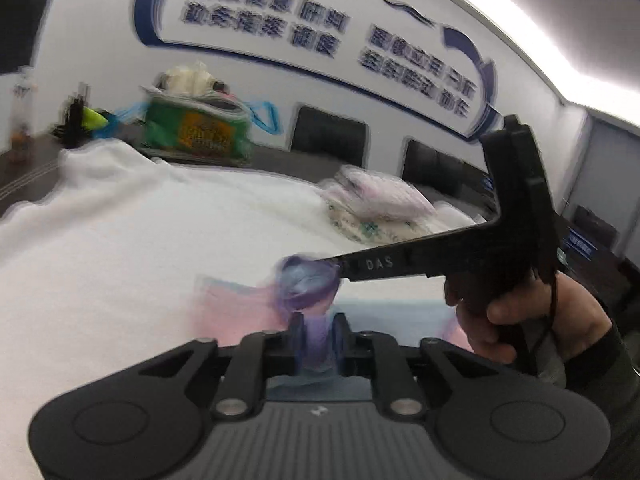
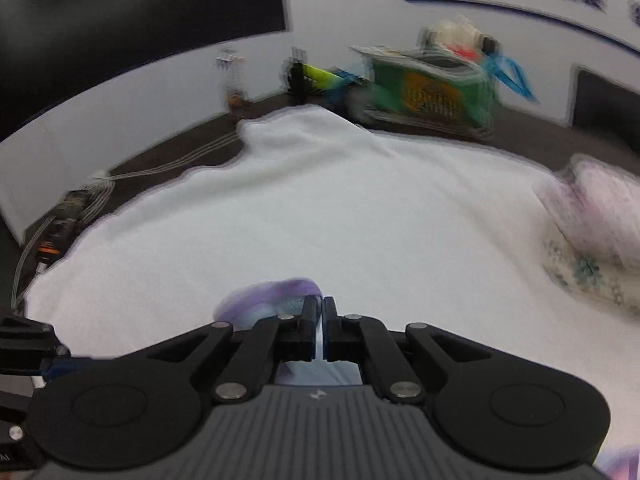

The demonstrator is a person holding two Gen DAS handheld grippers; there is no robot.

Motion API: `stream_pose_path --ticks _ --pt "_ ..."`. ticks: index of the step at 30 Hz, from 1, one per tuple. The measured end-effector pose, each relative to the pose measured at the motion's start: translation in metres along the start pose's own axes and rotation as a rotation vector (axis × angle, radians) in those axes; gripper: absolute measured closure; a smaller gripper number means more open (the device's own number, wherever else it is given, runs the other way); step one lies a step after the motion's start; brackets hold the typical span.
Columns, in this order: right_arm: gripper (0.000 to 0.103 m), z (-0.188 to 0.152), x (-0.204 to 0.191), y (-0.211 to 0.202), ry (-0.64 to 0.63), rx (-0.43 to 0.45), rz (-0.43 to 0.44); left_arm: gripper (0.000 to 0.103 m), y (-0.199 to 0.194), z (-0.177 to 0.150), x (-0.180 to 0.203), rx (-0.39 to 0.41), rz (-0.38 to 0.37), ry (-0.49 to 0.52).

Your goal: Fold clothes

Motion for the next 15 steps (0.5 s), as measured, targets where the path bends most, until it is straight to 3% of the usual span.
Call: stream_pose_path --ticks 3,5,7,9,11,13,15 --pt "0.085 -0.035 0.04 -0.019 0.151 0.006 -0.05 0.083 -0.006 -0.007 0.001 -0.05 -0.189 0.0" --pt "0.07 -0.048 0.051 -0.039 0.208 0.058 -0.047 0.077 -0.026 0.002 -0.024 0.002 -0.186 -0.021" --pt "0.07 -0.058 0.055 -0.056 0.246 0.107 -0.029 0.076 -0.035 0.013 -0.053 0.026 -0.024 0.006" --pt "0.069 -0.063 0.039 -0.057 0.249 0.116 0.026 0.076 -0.023 0.021 -0.075 0.001 0.144 0.074" --pt "0.069 -0.067 0.015 -0.049 0.226 0.101 0.112 0.076 -0.005 0.023 -0.09 -0.041 0.2 0.068" --pt "0.069 -0.071 -0.005 -0.039 0.179 0.084 0.144 0.076 0.013 0.02 -0.088 -0.079 0.167 0.054" --pt "0.078 -0.076 -0.023 -0.028 0.127 0.071 0.148 0.074 0.026 0.013 -0.081 -0.108 0.15 0.074"
Point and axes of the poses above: each gripper's, at about its wrist camera, not at the fingertips, and y roughly the way its jaws point, x to its right, z to its top, the point moved 4 cm from there along y, roughly the way its jaws point
